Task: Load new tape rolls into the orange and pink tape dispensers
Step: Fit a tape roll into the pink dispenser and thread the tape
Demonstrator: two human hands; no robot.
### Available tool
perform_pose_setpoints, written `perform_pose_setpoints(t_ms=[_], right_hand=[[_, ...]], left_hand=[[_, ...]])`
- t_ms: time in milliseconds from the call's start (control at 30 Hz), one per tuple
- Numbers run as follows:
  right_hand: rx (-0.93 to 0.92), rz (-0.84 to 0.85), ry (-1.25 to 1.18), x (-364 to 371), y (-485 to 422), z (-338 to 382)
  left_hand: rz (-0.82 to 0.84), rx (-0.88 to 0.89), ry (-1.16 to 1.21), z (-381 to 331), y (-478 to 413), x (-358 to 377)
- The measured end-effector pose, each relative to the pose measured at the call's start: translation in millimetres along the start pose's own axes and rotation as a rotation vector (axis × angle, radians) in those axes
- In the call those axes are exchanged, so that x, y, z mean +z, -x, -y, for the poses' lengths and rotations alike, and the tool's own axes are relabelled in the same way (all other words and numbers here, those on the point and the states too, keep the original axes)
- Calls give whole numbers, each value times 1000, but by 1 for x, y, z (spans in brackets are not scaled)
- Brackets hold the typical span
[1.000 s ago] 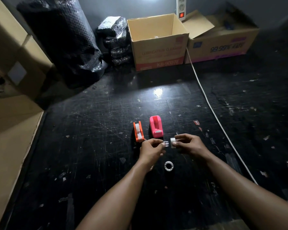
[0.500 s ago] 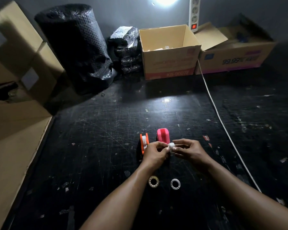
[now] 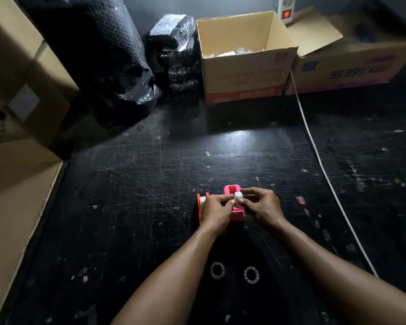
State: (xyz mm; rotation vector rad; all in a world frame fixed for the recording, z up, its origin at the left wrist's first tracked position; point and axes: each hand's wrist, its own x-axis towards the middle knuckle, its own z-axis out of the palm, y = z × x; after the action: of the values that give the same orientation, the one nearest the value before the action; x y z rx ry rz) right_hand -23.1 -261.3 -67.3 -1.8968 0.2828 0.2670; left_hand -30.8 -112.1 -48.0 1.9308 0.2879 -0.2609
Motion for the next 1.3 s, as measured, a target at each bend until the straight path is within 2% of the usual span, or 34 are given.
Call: perform_pose_setpoints(t_ms=[367,1033,1300], right_hand=[[36,-132,114,17,-4,12],[67,-110,22,18,2,13],[53,-183,61,25,-1,17]], left_hand=[[28,9,-107,7,-6,-6],[127,35,-40,5,0,-10],[126,19,-182,7,-2,-8]])
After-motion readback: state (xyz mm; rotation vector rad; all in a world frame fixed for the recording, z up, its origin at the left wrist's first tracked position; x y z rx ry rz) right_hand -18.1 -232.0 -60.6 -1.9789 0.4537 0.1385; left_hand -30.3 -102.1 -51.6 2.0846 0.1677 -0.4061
